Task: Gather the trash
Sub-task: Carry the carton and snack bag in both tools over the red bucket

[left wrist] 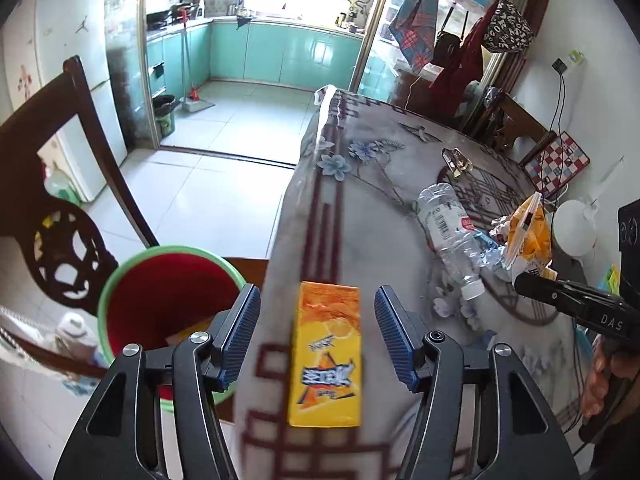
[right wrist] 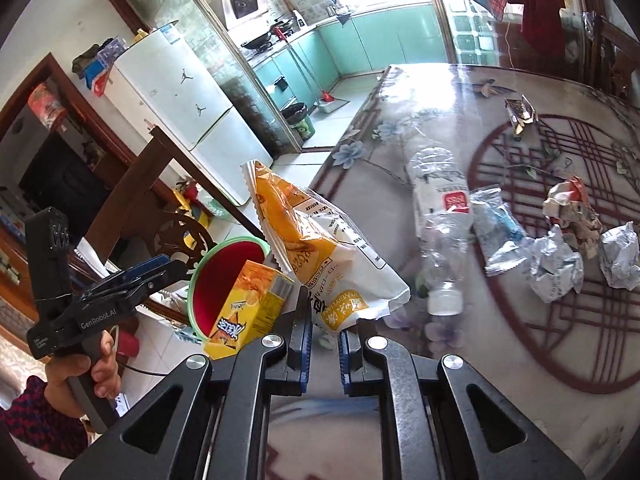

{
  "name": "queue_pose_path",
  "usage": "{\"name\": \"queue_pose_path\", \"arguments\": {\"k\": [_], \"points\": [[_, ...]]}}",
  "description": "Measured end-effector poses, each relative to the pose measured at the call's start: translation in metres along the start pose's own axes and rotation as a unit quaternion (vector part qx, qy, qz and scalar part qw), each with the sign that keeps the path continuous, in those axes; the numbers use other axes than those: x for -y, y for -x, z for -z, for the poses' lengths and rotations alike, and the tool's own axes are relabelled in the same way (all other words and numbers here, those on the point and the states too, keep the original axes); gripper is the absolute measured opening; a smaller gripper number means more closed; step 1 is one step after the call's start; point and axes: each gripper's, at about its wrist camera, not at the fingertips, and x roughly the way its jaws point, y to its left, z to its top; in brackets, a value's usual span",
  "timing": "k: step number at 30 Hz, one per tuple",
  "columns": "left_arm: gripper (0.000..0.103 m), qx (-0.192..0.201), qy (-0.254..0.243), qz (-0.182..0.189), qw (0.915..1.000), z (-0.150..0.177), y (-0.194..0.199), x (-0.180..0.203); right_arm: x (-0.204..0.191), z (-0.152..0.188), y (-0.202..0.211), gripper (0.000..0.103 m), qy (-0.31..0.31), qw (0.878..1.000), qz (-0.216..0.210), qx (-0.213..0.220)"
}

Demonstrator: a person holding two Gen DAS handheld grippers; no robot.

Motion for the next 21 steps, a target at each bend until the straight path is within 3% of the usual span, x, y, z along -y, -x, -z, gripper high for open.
{"name": "queue_pose_path", "arguments": {"k": [6,9,10,14,16,17,21], "points": [[0.058,-0.045,-0.014,0.059,0.9971,0.005,-0.016,-0.015,-0.018,0.001,-0.008,0.009,-0.019,0.999,0.021,0.016],[0.072,-0.073,-0.041,0.085,0.9928,0.014,-0.032,-0.004,-0.015,0.005,-0.005,0.009,-0.037,0.998,0.035,0.024],[0.077,-0.088,-0.052,0.090,0.9907,0.018,-0.041,0.002,-0.014,0.005,-0.005,0.009,-0.042,0.998,0.041,0.024],[0.077,-0.132,-0.080,0.081,0.9846,0.035,-0.071,0.020,-0.009,0.008,-0.004,0.009,-0.060,0.996,0.060,0.023],[0.074,-0.147,-0.094,0.062,0.9827,0.044,-0.084,0.026,-0.009,0.010,-0.003,0.009,-0.063,0.996,0.066,0.024],[0.056,-0.153,-0.102,0.052,0.9815,0.048,-0.090,0.030,-0.010,0.010,-0.002,0.009,-0.064,0.995,0.068,0.024],[0.055,-0.143,-0.103,0.061,0.9824,0.043,-0.083,0.027,-0.017,0.012,0.000,0.009,-0.065,0.995,0.071,0.028]]}}
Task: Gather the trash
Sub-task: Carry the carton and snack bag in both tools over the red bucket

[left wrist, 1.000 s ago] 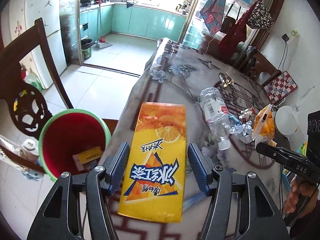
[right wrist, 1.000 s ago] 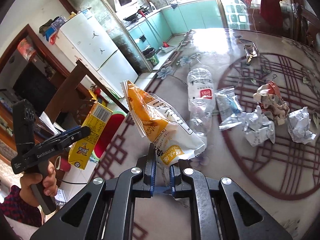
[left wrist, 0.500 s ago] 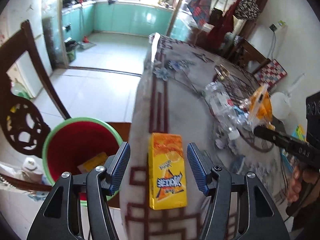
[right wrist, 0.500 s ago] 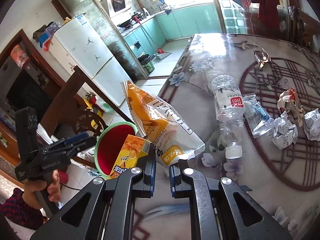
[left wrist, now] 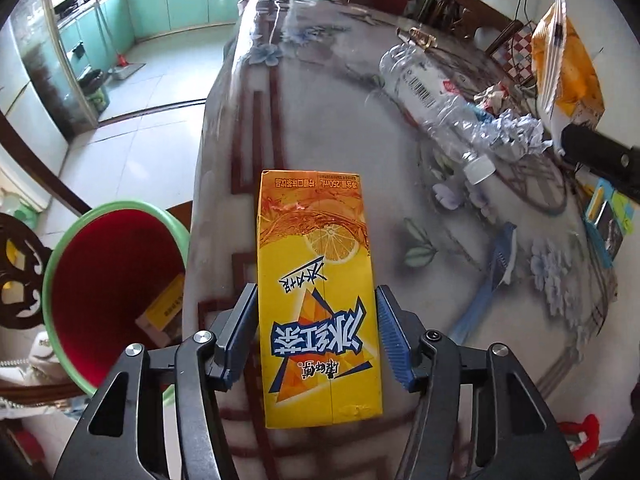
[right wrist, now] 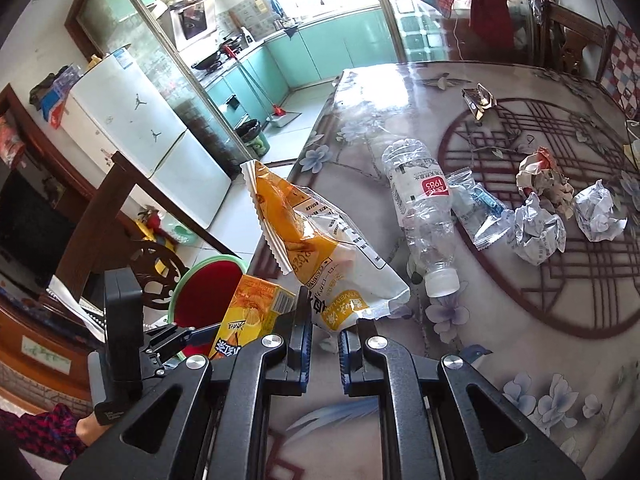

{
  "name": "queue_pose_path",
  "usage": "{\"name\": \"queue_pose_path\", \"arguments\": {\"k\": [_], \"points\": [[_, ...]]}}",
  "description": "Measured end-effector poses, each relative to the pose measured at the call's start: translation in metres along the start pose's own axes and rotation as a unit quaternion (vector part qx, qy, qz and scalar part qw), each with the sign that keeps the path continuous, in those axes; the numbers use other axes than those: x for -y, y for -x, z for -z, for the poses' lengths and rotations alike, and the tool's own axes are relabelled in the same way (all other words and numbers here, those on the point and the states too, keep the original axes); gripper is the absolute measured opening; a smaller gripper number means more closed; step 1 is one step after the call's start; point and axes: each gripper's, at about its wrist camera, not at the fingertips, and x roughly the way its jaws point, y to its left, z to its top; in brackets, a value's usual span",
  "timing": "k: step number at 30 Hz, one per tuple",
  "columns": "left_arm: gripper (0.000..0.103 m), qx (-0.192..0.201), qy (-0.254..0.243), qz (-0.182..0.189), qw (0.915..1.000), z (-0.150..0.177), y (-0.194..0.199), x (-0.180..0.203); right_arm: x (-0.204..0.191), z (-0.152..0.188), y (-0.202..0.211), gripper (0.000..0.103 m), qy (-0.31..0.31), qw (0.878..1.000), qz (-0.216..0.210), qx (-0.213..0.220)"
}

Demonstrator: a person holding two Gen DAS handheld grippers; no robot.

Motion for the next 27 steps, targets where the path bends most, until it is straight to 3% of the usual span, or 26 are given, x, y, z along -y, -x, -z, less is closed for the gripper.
{"name": "queue_pose_path", "arguments": {"k": [6,11,18,27], "points": [[0.055,0.046,0.049,-0.006,0.9977,-0.011,0.037,-0.038,-0.015,-0.001,-0.008,0.009,0.009,1.000,-0.010,-0.004],[0.055,0.068,0.096,-0.045,0.9920,-0.011,0.056,-0.078,-0.039,-0.008,-0.021,0.009,0.036,0.999,-0.028,-0.015],[0.056,0.061,0.177,-0.082,0.9789,0.013,0.061,-0.129,-0.088,-0.011,-0.046,0.009,0.084,0.994,-0.061,-0.037],[0.056,0.046,0.213,-0.107,0.9702,0.034,0.063,-0.163,-0.141,-0.005,-0.095,0.009,0.132,0.982,-0.104,-0.081]]}}
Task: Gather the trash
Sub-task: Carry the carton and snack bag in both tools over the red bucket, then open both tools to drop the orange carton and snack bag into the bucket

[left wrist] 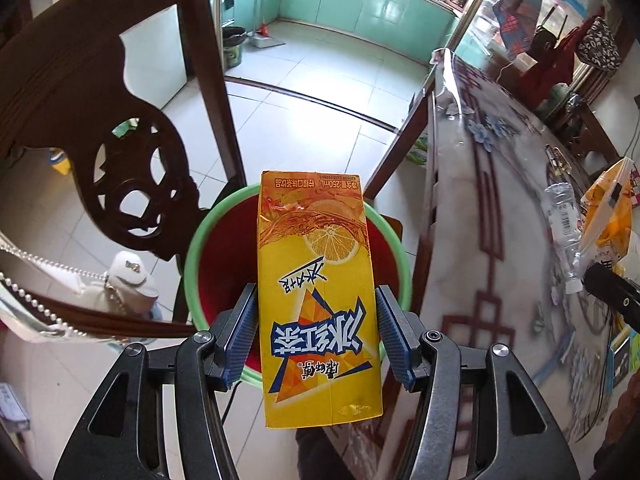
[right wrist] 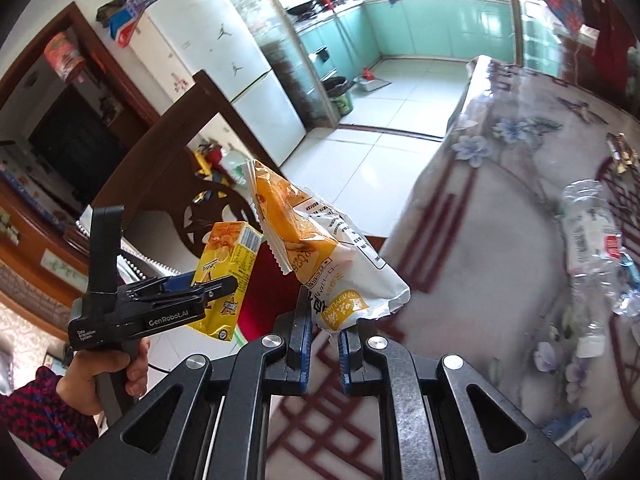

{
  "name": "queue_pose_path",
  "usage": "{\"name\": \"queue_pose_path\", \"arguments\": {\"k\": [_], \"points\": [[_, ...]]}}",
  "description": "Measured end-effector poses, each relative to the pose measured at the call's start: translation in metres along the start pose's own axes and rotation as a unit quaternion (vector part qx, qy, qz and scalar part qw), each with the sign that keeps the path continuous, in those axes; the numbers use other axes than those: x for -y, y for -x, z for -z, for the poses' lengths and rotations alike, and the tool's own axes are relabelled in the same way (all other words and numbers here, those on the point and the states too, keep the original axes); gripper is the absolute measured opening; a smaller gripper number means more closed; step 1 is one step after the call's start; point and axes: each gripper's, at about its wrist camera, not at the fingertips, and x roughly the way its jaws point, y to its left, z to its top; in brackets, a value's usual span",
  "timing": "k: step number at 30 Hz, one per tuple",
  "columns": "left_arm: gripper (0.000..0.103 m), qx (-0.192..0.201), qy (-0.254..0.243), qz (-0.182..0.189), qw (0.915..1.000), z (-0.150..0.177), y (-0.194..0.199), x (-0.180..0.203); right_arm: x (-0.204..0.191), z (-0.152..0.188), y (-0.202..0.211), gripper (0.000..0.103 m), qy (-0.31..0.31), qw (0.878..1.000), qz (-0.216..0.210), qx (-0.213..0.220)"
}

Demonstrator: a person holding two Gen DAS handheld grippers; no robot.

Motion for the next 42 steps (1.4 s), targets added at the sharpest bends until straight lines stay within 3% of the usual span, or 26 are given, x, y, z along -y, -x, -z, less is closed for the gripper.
{"name": "queue_pose_path", "arguments": {"k": [12,23,25,30,42], "points": [[0.056,0.002,-0.001,-0.013,0.9999,-0.009,-0.009,-0.026,-0.034,-0.003,-0.054,0.009,0.033,0.998,-0.016,-0.045],[0.060,-0.001,0.022,0.002,0.9998,-0.018,-0.017,-0.041,-0.044,-0.007,-0.057,0.010,0.046,0.998,-0.011,-0.036],[0.066,0.001,0.029,0.006,0.9996,-0.019,-0.015,-0.043,-0.045,-0.009,-0.056,0.012,0.044,0.999,-0.007,-0.026],[0.072,0.016,0.042,0.014,0.9989,-0.023,-0.008,-0.047,-0.048,-0.016,-0.055,0.040,0.037,0.999,-0.017,-0.001],[0.074,0.018,0.013,0.010,0.9997,-0.026,-0.006,-0.030,-0.044,-0.013,-0.027,0.042,0.035,0.999,0.015,0.024]]}}
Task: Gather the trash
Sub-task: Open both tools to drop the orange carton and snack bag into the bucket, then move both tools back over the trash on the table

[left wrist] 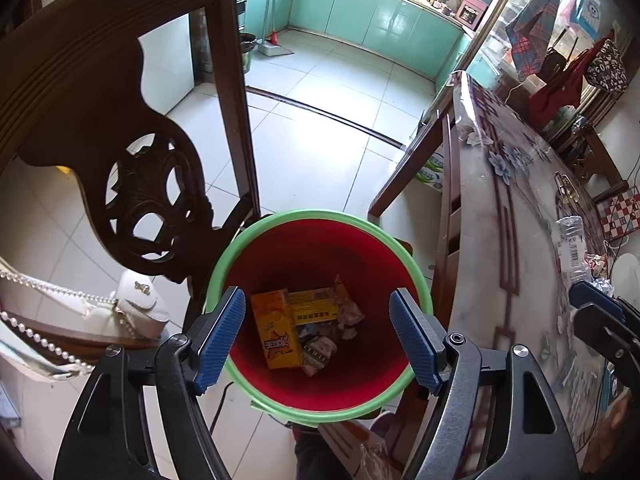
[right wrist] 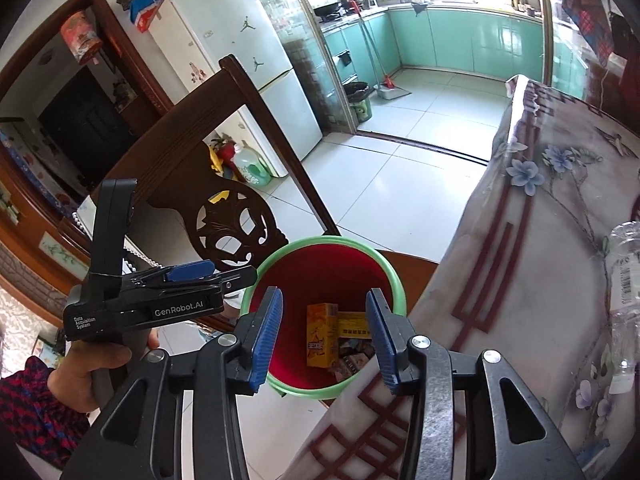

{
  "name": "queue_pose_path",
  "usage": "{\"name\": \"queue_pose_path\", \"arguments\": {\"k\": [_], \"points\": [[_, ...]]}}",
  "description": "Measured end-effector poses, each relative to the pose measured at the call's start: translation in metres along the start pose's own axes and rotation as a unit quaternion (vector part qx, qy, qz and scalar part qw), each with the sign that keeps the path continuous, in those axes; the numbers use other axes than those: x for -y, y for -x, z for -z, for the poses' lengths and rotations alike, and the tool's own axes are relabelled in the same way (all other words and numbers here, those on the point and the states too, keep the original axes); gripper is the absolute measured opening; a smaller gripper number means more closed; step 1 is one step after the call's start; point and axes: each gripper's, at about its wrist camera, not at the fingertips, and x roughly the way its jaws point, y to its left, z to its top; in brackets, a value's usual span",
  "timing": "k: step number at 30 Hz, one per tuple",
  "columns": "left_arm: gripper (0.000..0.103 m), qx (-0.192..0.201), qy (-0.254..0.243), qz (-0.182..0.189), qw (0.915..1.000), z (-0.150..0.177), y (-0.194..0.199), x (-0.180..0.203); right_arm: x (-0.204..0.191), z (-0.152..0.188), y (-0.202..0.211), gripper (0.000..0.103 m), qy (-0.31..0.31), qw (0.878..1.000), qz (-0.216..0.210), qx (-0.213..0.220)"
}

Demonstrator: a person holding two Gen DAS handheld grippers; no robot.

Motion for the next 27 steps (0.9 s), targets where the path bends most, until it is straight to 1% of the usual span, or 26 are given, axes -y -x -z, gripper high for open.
{"name": "queue_pose_path", "arguments": {"k": [1,2,3,4,5,6,7,8,9,10,13,16,18,22,25,27], "points": [[0.074,0.002,-0.004,0.002,1.0000,-0.001,0.001,0.003,-0.003,0.000,0.010,0.042,0.008,1.000,0.010,0.015],[0.074,0.006,-0.009,0.004,0.9999,-0.002,0.003,0.008,-0.008,0.000,0.024,0.042,0.026,0.999,0.027,0.039],[0.075,0.009,-0.014,0.005,0.9998,-0.002,0.005,0.012,-0.014,0.000,0.041,0.042,0.052,0.995,0.050,0.072],[0.076,0.014,-0.019,0.007,0.9997,-0.003,0.007,0.016,-0.017,0.002,0.052,0.043,0.070,0.991,0.067,0.095],[0.079,0.017,-0.024,0.009,0.9995,-0.003,0.009,0.020,-0.021,0.006,0.064,0.062,0.093,0.984,0.093,0.122],[0.080,0.021,-0.029,0.010,0.9993,-0.002,0.010,0.025,-0.021,0.009,0.070,0.094,0.111,0.978,0.114,0.136],[0.081,0.023,-0.034,0.010,0.9991,-0.002,0.011,0.030,-0.018,0.014,0.072,0.101,0.123,0.975,0.128,0.135],[0.081,0.024,-0.038,0.011,0.9989,-0.001,0.012,0.034,-0.009,0.018,0.069,0.101,0.124,0.976,0.143,0.112],[0.081,0.023,-0.041,0.012,0.9988,0.000,0.012,0.038,0.002,0.022,0.066,0.101,0.111,0.977,0.156,0.090],[0.081,0.022,-0.045,0.013,0.9987,0.001,0.012,0.042,0.017,0.028,0.067,0.101,0.091,0.979,0.163,0.077],[0.081,0.021,-0.059,0.017,0.9979,0.007,0.014,0.057,0.055,0.048,0.084,0.101,0.046,0.979,0.187,0.072],[0.081,0.011,-0.073,0.019,0.9971,0.015,0.013,0.077,0.108,0.068,0.112,0.101,0.004,0.971,0.231,0.066],[0.081,0.005,-0.081,0.025,0.9964,0.020,0.012,0.093,0.146,0.079,0.137,0.101,-0.030,0.966,0.249,0.063],[0.082,0.010,-0.091,0.026,0.9955,0.032,0.016,0.130,0.226,0.099,0.188,0.101,-0.088,0.953,0.284,0.060],[0.082,0.006,-0.085,0.032,0.9959,0.042,0.017,0.160,0.273,0.110,0.218,0.101,-0.104,0.946,0.300,0.058],[0.082,-0.003,-0.089,0.036,0.9954,0.049,0.014,0.185,0.298,0.115,0.229,0.101,-0.105,0.944,0.309,0.055]]}}
